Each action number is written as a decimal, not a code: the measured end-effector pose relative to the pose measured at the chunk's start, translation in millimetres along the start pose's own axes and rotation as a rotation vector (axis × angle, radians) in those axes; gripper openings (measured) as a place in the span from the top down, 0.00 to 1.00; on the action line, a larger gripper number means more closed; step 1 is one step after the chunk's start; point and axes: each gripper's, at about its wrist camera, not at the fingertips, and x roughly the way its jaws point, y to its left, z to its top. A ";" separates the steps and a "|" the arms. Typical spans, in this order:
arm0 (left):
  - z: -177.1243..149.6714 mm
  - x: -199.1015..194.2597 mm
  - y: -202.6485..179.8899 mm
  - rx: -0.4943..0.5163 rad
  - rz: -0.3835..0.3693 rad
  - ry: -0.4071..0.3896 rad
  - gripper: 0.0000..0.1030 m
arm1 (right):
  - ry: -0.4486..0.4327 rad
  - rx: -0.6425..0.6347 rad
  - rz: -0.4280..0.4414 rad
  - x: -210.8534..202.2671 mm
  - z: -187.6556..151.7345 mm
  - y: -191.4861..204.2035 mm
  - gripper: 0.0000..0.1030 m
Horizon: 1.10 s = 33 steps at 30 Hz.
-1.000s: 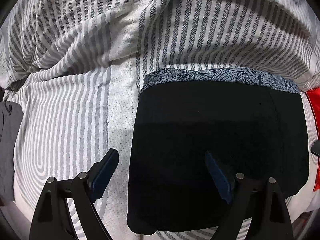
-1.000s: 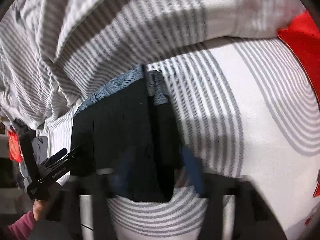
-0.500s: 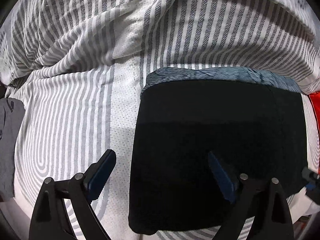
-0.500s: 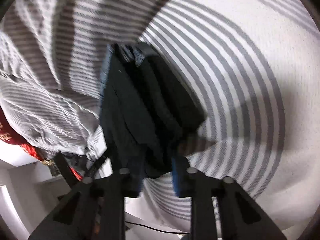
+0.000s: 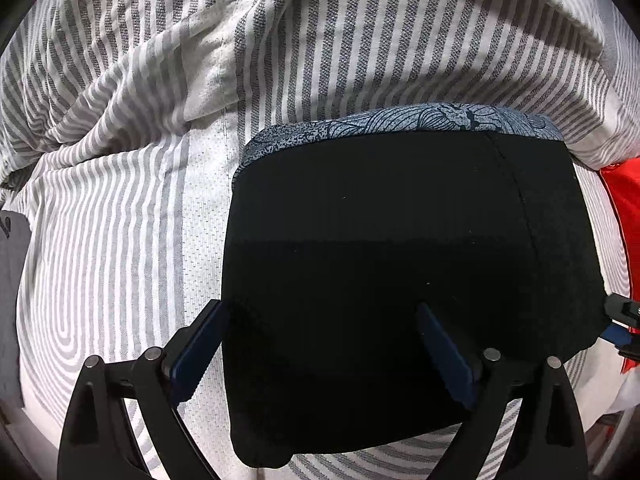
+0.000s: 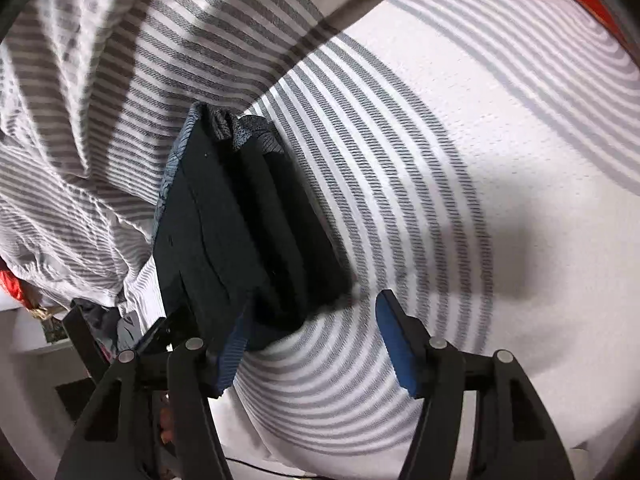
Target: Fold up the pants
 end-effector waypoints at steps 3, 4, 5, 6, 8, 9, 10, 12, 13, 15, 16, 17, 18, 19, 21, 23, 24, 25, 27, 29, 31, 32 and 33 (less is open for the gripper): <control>1.8 1.4 1.8 -0.006 -0.002 0.006 0.07 | -0.014 -0.072 -0.076 -10.7 -0.2 15.5 0.35; 2.1 2.3 2.2 -0.008 -0.001 0.006 0.07 | -0.031 -0.108 -0.101 -14.7 0.8 25.4 0.35; 2.2 3.0 2.7 -0.010 0.000 0.003 0.07 | -0.047 -0.135 -0.109 -17.9 2.8 34.4 0.35; 2.0 1.7 5.4 -0.012 -0.001 0.001 0.07 | -0.066 -0.173 -0.112 -20.4 3.6 45.7 0.35; 1.6 1.8 5.6 -0.015 -0.003 -0.001 0.07 | -0.103 -0.262 -0.121 -23.1 3.7 68.9 0.35; 1.6 1.9 4.9 -0.016 -0.004 -0.002 0.07 | -0.111 -0.300 -0.124 -24.6 3.1 73.4 0.35; 1.5 1.8 4.5 -0.016 -0.004 -0.003 0.07 | -0.113 -0.346 -0.132 -20.3 3.0 84.2 0.35; 0.5 -0.1 2.6 -0.016 -0.005 -0.005 0.06 | -0.093 -0.392 -0.142 -5.9 3.2 97.3 0.35; 0.7 0.3 2.8 -0.018 -0.004 -0.005 0.05 | -0.072 -0.403 -0.140 4.4 3.5 101.9 0.35; 0.7 2.5 4.8 -0.037 -0.010 0.001 0.03 | -0.025 -0.420 -0.168 30.3 4.5 102.0 0.35; 0.5 3.6 6.8 -0.051 -0.019 0.008 0.02 | 0.001 -0.420 -0.189 42.1 4.8 98.0 0.35; 0.4 4.7 8.1 -0.060 -0.027 0.016 0.02 | -0.005 -0.420 -0.198 49.3 4.8 94.2 0.35; 0.0 4.4 8.4 -0.061 -0.028 0.013 0.02 | -0.024 -0.426 -0.189 49.0 4.9 93.6 0.31; -0.2 4.1 8.1 -0.059 -0.027 0.011 0.02 | -0.027 -0.428 -0.173 49.0 5.9 93.0 0.29; -0.9 5.0 8.0 -0.058 -0.029 0.008 0.01 | -0.011 -0.425 -0.149 50.2 8.0 90.8 0.25; -0.9 6.6 8.3 -0.060 -0.034 0.011 0.01 | 0.001 -0.431 -0.134 50.3 10.5 90.4 0.24; -1.1 7.6 9.6 -0.062 -0.037 0.013 0.01 | 0.008 -0.432 -0.128 50.9 11.4 90.1 0.23; -0.6 8.3 10.0 -0.064 -0.040 0.019 0.01 | 0.013 -0.429 -0.119 51.4 12.6 89.8 0.21; 0.6 11.1 12.6 -0.066 -0.054 0.029 0.01 | 0.024 -0.412 -0.102 52.2 16.8 85.8 0.19; 2.8 15.6 20.9 -0.082 -0.084 0.048 0.01 | 0.047 -0.381 -0.080 51.9 21.6 82.9 0.18; 5.8 18.5 29.6 -0.104 -0.113 0.074 0.01 | 0.067 -0.332 -0.048 44.1 27.2 77.3 0.18; 7.9 17.4 33.3 -0.109 -0.117 0.086 0.01 | 0.075 -0.307 -0.024 39.9 30.3 75.7 0.18; 10.0 13.9 37.2 -0.106 -0.114 0.081 0.01 | 0.080 -0.285 0.015 32.3 33.6 72.5 0.18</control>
